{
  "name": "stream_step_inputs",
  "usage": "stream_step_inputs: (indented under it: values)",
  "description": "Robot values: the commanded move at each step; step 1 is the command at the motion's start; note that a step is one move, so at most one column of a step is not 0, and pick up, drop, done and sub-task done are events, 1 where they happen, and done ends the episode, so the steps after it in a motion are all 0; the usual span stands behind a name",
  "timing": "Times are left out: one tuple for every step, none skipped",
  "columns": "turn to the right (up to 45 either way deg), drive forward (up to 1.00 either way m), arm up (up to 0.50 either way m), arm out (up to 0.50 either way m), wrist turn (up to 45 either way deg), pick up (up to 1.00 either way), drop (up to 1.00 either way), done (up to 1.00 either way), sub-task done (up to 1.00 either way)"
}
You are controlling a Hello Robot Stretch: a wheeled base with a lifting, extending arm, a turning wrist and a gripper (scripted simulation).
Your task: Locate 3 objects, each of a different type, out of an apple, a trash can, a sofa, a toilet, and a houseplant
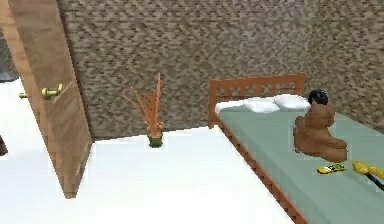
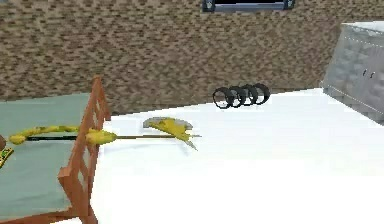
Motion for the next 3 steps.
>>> stream_step_inputs:
  values:
    - [-15.0, 0.00, 0.00, 0.00, 0.0, 0.00, 0.00, 0.00, 0.00]
    - [0.0, 1.00, 0.00, 0.00, 0.0, 0.00, 0.00, 0.00, 0.00]
    - [0.0, 0.25, 0.00, 0.00, 0.0, 0.00, 0.00, 0.00, 0.00]
